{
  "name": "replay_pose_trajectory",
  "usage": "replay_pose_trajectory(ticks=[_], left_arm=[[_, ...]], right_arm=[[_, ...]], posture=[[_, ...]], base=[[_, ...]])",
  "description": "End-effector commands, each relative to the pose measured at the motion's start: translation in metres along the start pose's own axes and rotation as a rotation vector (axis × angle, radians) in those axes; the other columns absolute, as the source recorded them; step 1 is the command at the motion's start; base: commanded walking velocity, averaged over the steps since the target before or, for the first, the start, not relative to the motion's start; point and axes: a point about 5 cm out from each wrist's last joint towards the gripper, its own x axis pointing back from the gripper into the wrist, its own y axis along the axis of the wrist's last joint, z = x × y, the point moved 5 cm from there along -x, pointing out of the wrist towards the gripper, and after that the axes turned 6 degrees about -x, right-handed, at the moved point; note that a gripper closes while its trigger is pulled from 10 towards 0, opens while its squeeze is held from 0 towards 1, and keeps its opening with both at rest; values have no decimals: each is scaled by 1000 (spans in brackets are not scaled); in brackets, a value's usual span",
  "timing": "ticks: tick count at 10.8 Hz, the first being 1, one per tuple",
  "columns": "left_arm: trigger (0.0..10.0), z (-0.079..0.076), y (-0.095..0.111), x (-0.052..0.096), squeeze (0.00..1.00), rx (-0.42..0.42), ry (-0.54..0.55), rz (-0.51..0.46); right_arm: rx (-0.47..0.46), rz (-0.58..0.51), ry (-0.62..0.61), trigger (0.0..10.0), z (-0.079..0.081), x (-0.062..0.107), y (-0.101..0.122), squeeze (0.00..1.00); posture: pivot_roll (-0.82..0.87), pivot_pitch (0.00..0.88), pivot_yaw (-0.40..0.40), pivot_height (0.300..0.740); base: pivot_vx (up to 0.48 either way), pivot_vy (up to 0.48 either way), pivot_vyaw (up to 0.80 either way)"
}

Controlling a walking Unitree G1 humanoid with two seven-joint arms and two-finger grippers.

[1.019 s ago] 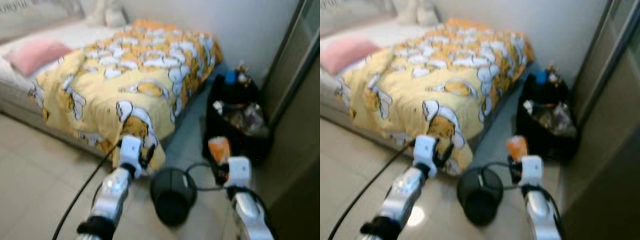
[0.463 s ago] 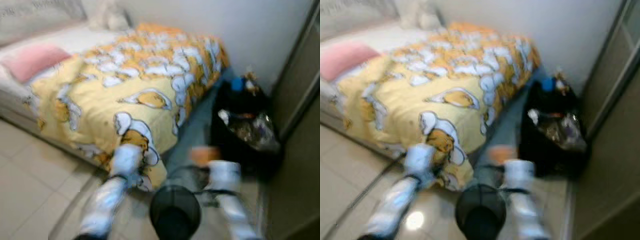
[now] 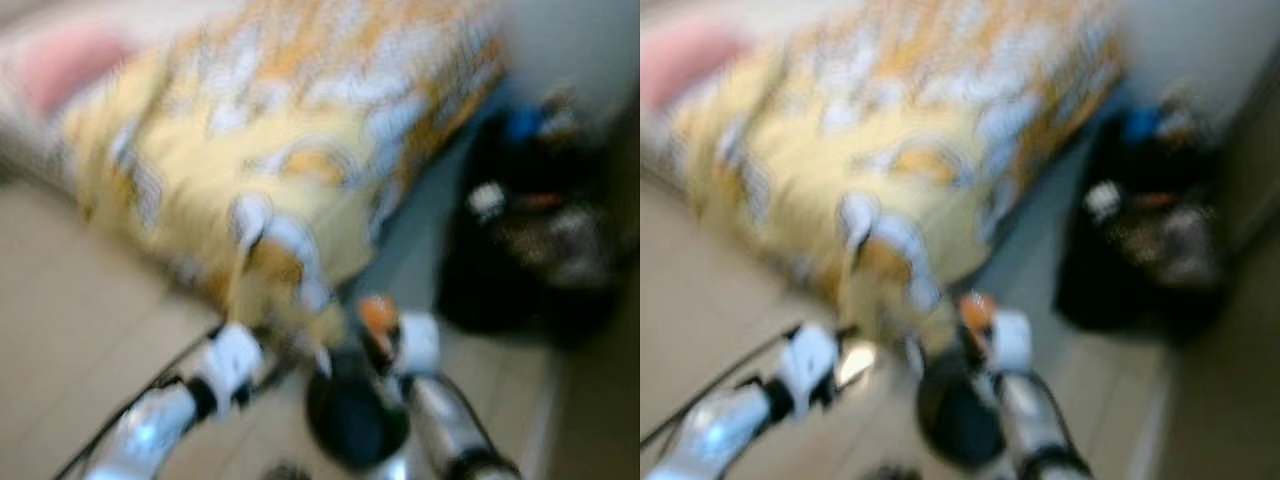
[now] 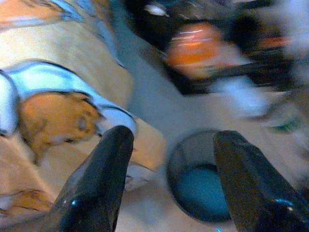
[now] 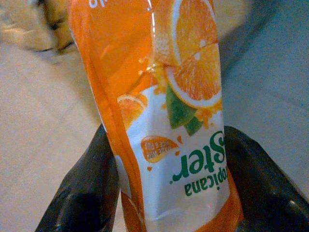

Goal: Clean up the room

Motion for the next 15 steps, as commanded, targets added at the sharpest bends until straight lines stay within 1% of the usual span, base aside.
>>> replay_pose_trajectory(ticks=[1, 2, 3, 4, 5, 7, 10, 11, 12, 14, 15], left_arm=[[10000, -26, 15, 1, 0, 8, -138, -35], [10000, -56, 25, 15, 0, 29, -295, -21], [10000, -74, 30, 27, 0, 54, -367, -12], [10000, -80, 32, 33, 0, 69, -385, -2], [10000, -80, 35, 39, 0, 83, -375, 14], [10000, -82, 40, 43, 0, 104, -380, 39], [10000, -85, 39, 43, 0, 122, -385, 63], [10000, -87, 37, 39, 0, 123, -402, 67], [10000, -84, 35, 32, 0, 125, -395, 63], [10000, -73, 35, 9, 0, 161, -358, 17], [10000, -66, 36, -3, 0, 181, -339, -11]], right_arm=[[-38, 29, -13, 10000, -1, 2, -10, 0], [-39, 38, 3, 10000, 10, -4, -6, 0], [-31, 41, 11, 10000, 16, -8, -3, 0], [-17, 38, 7, 10000, 17, -9, 0, 0], [-10, 20, -12, 10000, 15, -11, 6, 1000], [-50, -17, -12, 10000, 18, -16, 20, 1000], [-45, -34, -5, 10000, 22, -19, 29, 1000], [-38, -32, 3, 10000, 21, -20, 32, 0], [-41, -49, 0, 10000, 15, -18, 35, 0], [-26, -99, 21, 10000, 3, -12, 41, 0], [-29, -150, 35, 10000, -4, -7, 49, 0]], posture=[[427, 370, 104, 740], [429, 396, 92, 740], [436, 409, 88, 740], [448, 422, 77, 740], [457, 429, 66, 740], [463, 435, 56, 740], [453, 419, 38, 740], [439, 397, 27, 740], [416, 358, 15, 740], [340, 245, -15, 740], [301, 173, -21, 740]], base=[[0, 0, 0], [0, 0, 0], [0, 0, 0], [0, 0, 0], [0, 0, 0], [0, 0, 0], [0, 0, 0], [0, 0, 0], [0, 0, 0], [0, 0, 0], [0, 0, 0]])
